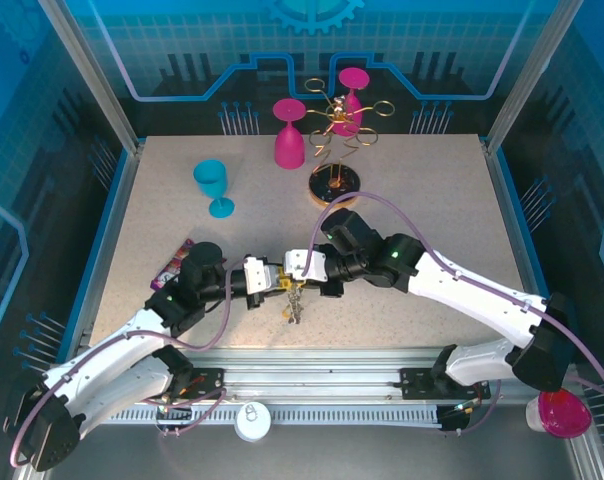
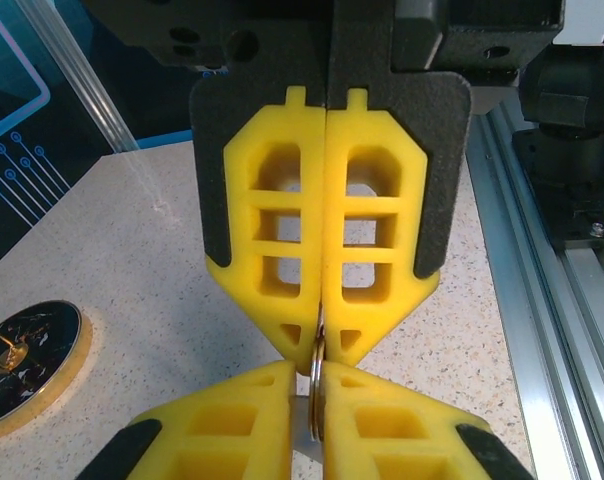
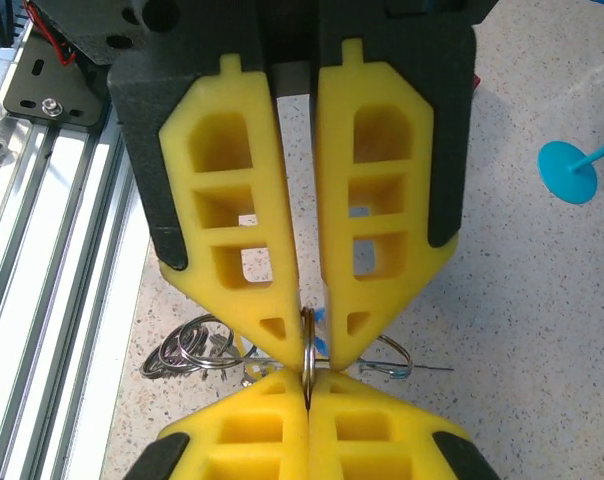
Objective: Put the keys on the keyring
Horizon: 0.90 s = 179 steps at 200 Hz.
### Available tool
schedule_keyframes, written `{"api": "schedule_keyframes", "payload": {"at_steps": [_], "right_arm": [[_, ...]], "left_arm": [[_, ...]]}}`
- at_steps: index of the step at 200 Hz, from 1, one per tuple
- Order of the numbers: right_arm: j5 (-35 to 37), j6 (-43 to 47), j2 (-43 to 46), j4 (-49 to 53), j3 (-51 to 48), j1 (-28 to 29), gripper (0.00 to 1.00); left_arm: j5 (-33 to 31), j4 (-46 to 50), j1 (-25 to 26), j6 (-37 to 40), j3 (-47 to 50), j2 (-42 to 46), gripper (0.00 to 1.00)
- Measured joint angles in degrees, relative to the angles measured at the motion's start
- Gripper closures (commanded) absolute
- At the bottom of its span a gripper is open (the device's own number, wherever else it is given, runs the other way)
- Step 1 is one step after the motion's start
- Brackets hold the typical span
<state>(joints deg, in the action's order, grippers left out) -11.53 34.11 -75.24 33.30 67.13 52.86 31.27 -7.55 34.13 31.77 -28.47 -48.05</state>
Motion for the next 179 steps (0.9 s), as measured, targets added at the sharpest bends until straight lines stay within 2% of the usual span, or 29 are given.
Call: {"api": "schedule_keyframes", "payload": {"at_steps": [10,27,52,68,102,134,179], "right_arm": [[0.1,0.0,0.0,0.1,0.1,0.0,1.0],[0.2,0.0,0.0,0.2,0.1,0.0,1.0],[0.3,-1.8,1.2,-1.7,-1.3,-0.1,0.71],[-0.8,-4.3,4.2,-4.8,-4.3,-1.1,0.65],[-4.2,-11.5,11.4,-11.1,-11.9,-6.1,0.63],[-7.4,-16.5,12.2,-15.4,-15.8,-6.1,0.64],[-10.5,-19.1,12.1,-19.9,-16.2,-6.1,0.68]], "left_arm": [[0.1,0.1,0.0,-0.1,-0.1,0.0,1.0],[0.1,0.5,0.0,0.1,-0.2,0.0,1.0],[0.2,0.0,0.0,0.1,-0.2,0.0,1.0],[0.3,-0.6,0.0,-0.1,0.0,0.1,1.0],[1.0,-7.6,0.0,-2.7,3.4,0.9,1.0],[2.5,-13.3,0.0,-5.8,5.4,0.7,1.0],[4.5,-18.2,0.0,-8.3,5.5,0.4,1.0]]}}
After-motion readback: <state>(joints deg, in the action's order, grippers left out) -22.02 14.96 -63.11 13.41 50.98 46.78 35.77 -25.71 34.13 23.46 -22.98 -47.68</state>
